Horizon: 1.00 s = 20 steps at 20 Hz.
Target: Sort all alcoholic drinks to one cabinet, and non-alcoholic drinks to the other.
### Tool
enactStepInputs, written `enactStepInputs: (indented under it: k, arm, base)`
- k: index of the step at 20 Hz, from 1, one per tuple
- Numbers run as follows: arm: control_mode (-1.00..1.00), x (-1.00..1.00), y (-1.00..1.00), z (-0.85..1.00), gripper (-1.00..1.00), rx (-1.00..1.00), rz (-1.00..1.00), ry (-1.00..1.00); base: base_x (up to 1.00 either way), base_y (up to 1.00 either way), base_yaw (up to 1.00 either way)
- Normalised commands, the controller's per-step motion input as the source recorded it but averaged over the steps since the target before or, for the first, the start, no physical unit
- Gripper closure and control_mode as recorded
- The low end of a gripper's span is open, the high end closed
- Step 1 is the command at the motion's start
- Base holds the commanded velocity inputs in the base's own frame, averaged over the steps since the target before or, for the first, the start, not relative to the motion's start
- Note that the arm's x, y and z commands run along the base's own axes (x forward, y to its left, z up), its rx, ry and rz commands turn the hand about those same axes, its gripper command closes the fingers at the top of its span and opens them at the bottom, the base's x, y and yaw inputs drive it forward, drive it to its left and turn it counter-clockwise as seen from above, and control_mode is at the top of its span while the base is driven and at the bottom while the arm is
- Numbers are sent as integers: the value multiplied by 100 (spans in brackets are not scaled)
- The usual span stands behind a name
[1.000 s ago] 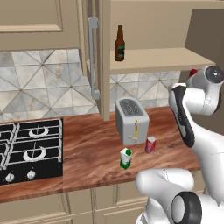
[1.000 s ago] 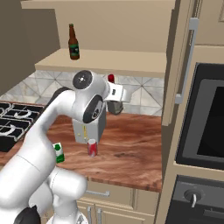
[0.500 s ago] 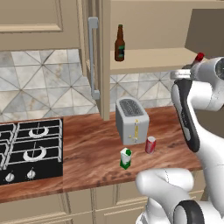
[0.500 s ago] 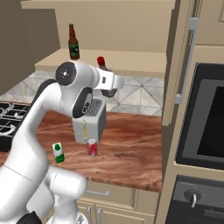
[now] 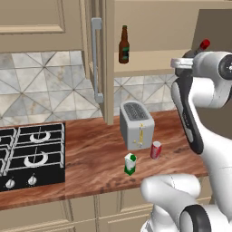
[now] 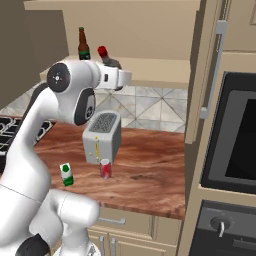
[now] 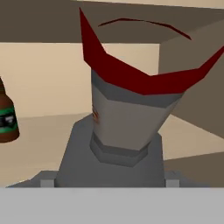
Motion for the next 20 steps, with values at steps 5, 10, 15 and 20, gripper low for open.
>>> enactStepInputs:
  k: [5,10,15,20]
  arm:
    - [-100,10,14,42,100,0,0,-9]
    - [-100,54,6,5,100,0,2,1]
    - [-100,68,5,0,100,0,6,2]
    - [-100,65,0,-3,100,0,9,0]
  base:
    - [0,0,0]
    - [0,0,0]
    - [0,0,0]
    - [0,0,0]
